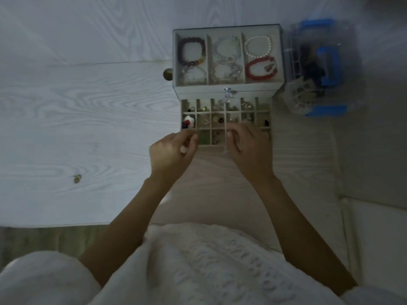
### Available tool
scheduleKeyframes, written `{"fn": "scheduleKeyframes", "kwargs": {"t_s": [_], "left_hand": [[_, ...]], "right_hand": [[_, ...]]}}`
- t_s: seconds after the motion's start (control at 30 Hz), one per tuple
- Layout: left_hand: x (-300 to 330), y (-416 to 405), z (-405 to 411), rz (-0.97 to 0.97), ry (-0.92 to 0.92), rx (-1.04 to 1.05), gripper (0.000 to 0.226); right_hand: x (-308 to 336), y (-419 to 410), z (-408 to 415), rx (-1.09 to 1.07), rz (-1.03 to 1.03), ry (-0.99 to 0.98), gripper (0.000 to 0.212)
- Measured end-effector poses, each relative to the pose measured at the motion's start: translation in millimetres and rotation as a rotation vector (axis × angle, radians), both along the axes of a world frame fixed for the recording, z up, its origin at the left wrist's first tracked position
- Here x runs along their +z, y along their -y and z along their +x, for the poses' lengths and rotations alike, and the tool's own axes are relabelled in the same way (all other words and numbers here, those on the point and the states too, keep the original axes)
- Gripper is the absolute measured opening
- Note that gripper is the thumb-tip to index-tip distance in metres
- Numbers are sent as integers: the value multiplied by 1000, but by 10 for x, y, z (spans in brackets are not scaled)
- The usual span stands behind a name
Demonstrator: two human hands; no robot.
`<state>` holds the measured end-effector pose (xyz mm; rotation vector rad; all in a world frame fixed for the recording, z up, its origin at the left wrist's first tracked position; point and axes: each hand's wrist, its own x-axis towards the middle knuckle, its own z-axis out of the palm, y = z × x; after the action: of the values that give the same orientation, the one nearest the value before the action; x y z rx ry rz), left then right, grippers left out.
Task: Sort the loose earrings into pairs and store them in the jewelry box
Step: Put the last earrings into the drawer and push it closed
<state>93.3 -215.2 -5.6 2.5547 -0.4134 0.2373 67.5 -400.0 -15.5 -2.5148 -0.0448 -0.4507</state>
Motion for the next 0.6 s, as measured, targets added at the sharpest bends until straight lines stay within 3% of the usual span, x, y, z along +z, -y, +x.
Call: {"fn": "scheduleKeyframes", "kwargs": {"t_s": [0.07,0.13,0.27,0.37,0.5,0.6], "left_hand": [[51,-342,-91,-29,-232,174,20],[27,-753,-202,-31,-354,289,20],[-116,-1476,-499,-76,-367,489,19],[-260,-1974,-682,-82,-318,686,30],[-408,-2414,-674,-141,-414,883,46],[-473,-2566,-648,-170,-488,846,44]], "right_hand": [[16,-241,-66,98,-1,-16,18],[8,-573,-86,213,3,-69,18],[-44,-1282,-62,498,-82,-238,21],[-94,-1851,-4,686,-141,-397,27],[-199,-2458,178,775,-133,-560,35],[-287,-2842,302,787,-119,-599,41]]}}
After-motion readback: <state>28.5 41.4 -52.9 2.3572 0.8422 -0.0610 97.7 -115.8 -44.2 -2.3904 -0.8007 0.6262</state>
